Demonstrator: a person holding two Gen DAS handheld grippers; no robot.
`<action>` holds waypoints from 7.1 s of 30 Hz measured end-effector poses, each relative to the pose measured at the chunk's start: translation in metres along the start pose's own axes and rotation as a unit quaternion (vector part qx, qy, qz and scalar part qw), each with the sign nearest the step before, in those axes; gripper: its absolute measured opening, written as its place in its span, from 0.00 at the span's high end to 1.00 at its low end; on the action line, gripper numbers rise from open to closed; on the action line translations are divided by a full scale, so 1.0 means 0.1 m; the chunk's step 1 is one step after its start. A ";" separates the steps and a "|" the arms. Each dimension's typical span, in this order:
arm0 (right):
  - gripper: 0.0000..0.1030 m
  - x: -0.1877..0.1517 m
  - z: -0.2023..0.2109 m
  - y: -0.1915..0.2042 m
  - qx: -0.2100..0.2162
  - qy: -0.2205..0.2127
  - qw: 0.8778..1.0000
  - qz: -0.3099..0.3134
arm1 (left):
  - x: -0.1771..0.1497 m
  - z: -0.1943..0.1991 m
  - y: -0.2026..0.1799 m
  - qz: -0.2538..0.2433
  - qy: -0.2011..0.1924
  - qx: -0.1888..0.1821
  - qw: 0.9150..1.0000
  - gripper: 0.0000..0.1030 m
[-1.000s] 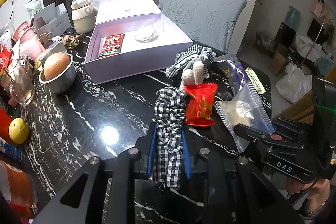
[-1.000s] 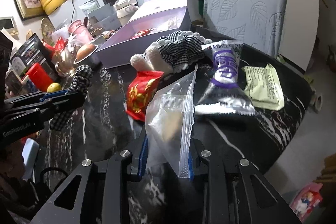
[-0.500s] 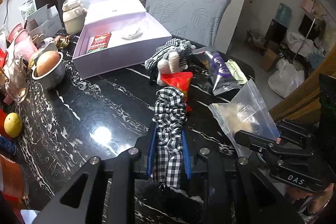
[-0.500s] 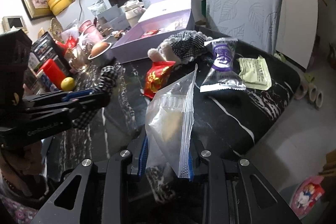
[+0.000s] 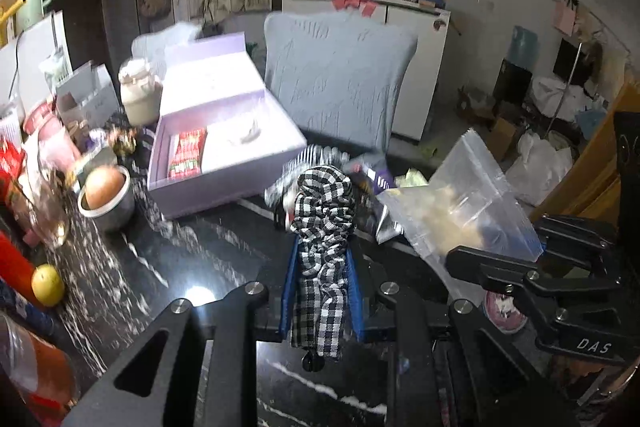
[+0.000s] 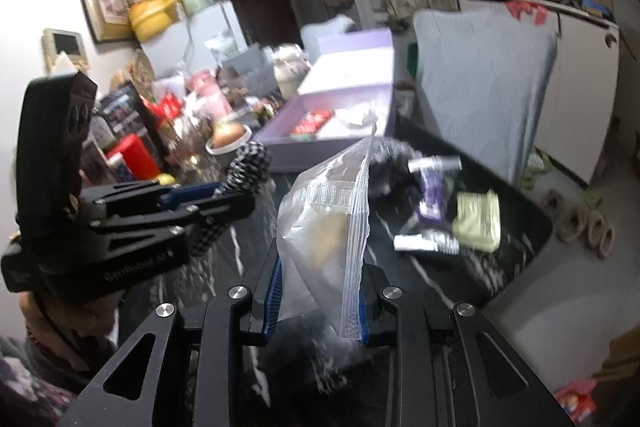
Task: Organize soft objects
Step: 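Lift the scrunchie in the left gripper while the right lifts the ziplock bag toward the box, then lower the scrunchie and ziplock bag into the lavender box and open both grippers, then withdraw both open grippers up out of the lavender box, then move both grippers toward the snack packets lying on the table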
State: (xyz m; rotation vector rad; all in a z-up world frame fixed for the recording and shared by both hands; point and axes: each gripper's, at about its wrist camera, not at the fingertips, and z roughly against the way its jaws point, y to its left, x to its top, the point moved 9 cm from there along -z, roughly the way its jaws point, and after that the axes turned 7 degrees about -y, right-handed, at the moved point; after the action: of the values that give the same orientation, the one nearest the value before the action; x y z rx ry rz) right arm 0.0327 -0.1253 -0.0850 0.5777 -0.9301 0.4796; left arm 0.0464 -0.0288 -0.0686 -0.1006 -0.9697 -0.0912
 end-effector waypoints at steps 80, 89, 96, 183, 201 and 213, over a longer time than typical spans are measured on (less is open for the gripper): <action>0.72 1.80 -3.51 -0.91 -0.055 0.142 0.986 0.075 | 1.20 -2.81 2.31 0.080 0.105 0.141 0.981 0.79; 0.65 1.74 -3.58 -0.95 -0.055 0.163 0.984 0.057 | 1.11 -2.87 2.35 0.083 0.133 0.144 0.977 0.76; 0.50 1.73 -3.55 -1.00 -0.063 0.165 0.983 0.053 | 1.08 -2.88 2.41 0.085 0.145 0.171 0.971 0.70; 0.21 1.43 -0.11 -0.27 -0.138 -0.101 0.982 0.084 | 1.23 0.10 0.55 -0.030 -0.092 0.112 0.989 0.15; 0.21 0.50 -0.03 -0.60 -0.165 -0.048 0.985 -0.006 | 0.51 -0.22 0.22 -0.032 -0.029 0.053 0.998 0.15; 0.21 0.04 -0.21 -0.66 -0.162 -0.001 0.987 -0.024 | 0.06 -0.46 0.07 -0.022 0.017 0.022 0.999 0.15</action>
State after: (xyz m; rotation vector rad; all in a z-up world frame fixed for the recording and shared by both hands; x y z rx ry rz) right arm 0.0879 -0.1608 -0.1083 0.3040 -0.9692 0.2761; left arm 0.0885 -0.0283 -0.0896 -0.0369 -0.9394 -0.1121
